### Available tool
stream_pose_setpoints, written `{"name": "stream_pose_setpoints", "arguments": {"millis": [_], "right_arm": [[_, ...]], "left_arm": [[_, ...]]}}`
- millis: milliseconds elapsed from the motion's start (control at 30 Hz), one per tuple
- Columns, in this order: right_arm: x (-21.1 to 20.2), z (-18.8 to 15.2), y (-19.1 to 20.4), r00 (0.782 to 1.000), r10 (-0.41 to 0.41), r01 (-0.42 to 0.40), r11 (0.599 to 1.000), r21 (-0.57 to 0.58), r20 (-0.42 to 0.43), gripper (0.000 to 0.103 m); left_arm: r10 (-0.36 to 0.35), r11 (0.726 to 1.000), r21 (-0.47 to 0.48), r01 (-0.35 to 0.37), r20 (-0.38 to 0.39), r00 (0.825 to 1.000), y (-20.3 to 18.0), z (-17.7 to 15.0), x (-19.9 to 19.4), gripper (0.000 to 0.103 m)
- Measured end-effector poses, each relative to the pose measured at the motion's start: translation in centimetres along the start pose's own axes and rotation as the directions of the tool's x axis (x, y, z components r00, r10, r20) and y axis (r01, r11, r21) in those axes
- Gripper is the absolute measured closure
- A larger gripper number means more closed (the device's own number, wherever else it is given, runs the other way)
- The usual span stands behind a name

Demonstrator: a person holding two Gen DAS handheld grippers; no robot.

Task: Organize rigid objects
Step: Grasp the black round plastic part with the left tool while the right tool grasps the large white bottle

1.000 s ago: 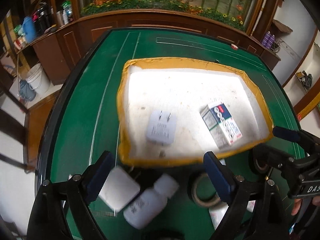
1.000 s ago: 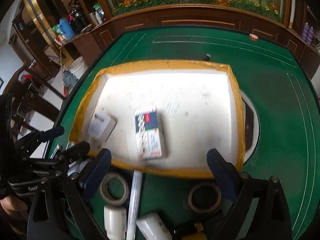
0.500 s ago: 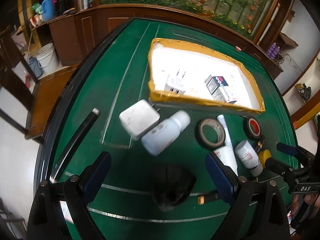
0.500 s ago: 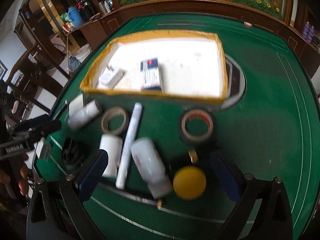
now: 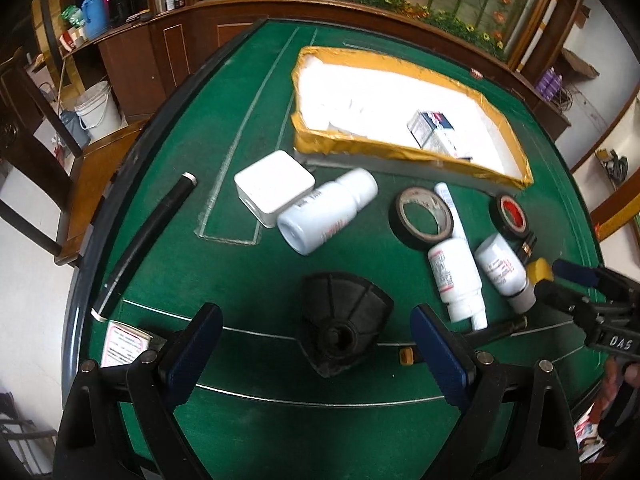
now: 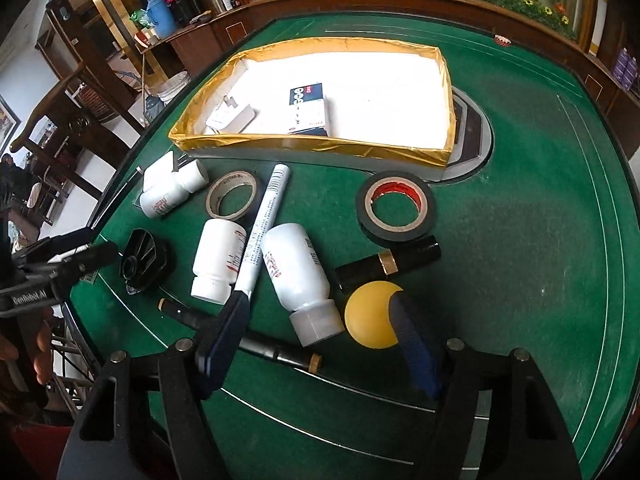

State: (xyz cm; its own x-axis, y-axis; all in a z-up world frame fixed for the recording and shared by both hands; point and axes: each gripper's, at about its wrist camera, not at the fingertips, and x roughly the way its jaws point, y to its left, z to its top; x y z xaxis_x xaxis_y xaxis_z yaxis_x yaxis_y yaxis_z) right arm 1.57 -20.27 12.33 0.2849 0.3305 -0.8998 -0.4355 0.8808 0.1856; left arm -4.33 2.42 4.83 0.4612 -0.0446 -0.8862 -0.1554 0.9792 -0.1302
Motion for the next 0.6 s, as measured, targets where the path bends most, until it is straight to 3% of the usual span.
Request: {"name": "stream_pose_setpoints", "arguments": {"millis": [267, 367, 400, 433, 467, 600], "right_arm": [[0.2, -0.1, 0.1, 1.0, 0.009, -0.009, 1.0, -0.01, -0.014, 0.034], [0.5, -0.1, 0.5, 1.0, 0.005, -0.005, 1.0, -0.029, -0.025, 0.044], [0.6, -0.1, 0.5, 1.0, 0.005, -0.006, 0.999, -0.034, -0.027, 0.045], [0.7, 0.0, 0.6, 1.0, 0.005, -0.006, 0.999, -0.039, -0.027, 0.047], [0.7, 0.1, 0.7, 1.0, 0.004, -0.006, 0.999, -0.046, -0.028, 0.047], [1.2, 0.5, 1.3, 0.999, -0.001, -0.001, 0.997, -0.08, -0.033, 0.053]], "left_arm": [[0.008, 0.997, 0.075, -0.004, -0.055, 0.998, -1.3, -0.8, 2.2, 0.007], [-0.012, 0.997, 0.072, 0.018, -0.081, 0.997, -1.4, -0.7, 3.3, 0.017], [-0.016, 0.997, 0.071, 0.022, -0.087, 0.996, -1.3, -0.6, 3.4, 0.022], [-0.019, 0.997, 0.072, 0.026, -0.093, 0.995, -1.3, -0.6, 3.6, 0.034], [-0.017, 0.997, 0.073, 0.024, -0.096, 0.995, -1.3, -0.5, 3.7, 0.038], [-0.025, 0.998, 0.051, 0.03, -0.091, 0.996, -1.0, -0.5, 3.7, 0.038]]}}
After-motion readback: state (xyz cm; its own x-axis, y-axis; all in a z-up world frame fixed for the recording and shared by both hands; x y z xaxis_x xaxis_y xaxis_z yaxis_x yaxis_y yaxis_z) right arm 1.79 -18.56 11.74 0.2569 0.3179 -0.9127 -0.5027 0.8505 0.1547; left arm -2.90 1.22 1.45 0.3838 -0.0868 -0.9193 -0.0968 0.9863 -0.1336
